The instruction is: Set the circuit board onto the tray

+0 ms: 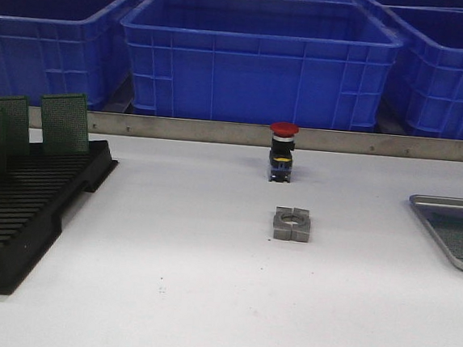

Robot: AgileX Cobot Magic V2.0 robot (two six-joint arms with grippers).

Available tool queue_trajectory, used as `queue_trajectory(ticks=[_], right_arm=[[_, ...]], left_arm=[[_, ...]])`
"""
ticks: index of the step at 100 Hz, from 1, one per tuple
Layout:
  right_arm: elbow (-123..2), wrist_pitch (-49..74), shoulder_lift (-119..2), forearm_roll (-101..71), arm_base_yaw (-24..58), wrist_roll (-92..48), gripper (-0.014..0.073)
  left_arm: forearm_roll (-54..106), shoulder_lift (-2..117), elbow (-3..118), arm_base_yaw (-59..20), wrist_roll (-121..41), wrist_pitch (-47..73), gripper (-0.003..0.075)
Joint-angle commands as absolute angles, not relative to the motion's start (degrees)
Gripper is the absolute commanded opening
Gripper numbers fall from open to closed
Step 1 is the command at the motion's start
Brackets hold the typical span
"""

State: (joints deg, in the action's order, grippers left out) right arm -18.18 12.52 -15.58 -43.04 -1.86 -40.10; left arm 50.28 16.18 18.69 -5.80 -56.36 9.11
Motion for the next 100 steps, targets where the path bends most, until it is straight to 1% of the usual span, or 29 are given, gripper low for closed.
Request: queue_trajectory(ticks=[1,66,73,78,83,93,100], right_arm=[[-19.6,8.7,-16.0,-44.1,-2.0,-40.2,-0.0069],[-19.6,8.7,-16.0,-44.1,-2.0,-40.2,-0.0069],[-19.6,8.7,-16.0,-44.1,-2.0,-40.2,-0.0069],[-19.6,8.7,-16.0,-44.1,-2.0,-40.2,-0.0069],[-19.6,8.7,-16.0,-44.1,-2.0,-40.2,-0.0069],[-19.6,8.7,-16.0,-44.1,-2.0,-40.2,-0.0069],[-19.6,8.7,-16.0,-44.1,-2.0,-40.2,-0.0069]], left_arm=[[51.5,16.6,20.2,-5.7,-55.7,6.0,-0.0018],[51.4,16.6,20.2,-5.7,-55.7,6.0,-0.0018],[48.6,16.6,20.2,-5.7,-55.3,6.0,-0.0018],[43.9,16.6,20.2,-5.7,-51.5,6.0,-0.0018],[35.5,16.6,20.2,-5.7,-42.7,5.9,-0.0018],[14.1,16.6,20.2,-5.7,-19.7,5.9,-0.0018],[6.2,16.4,20.1,-5.7,-12.6,5.9,-0.0018]])
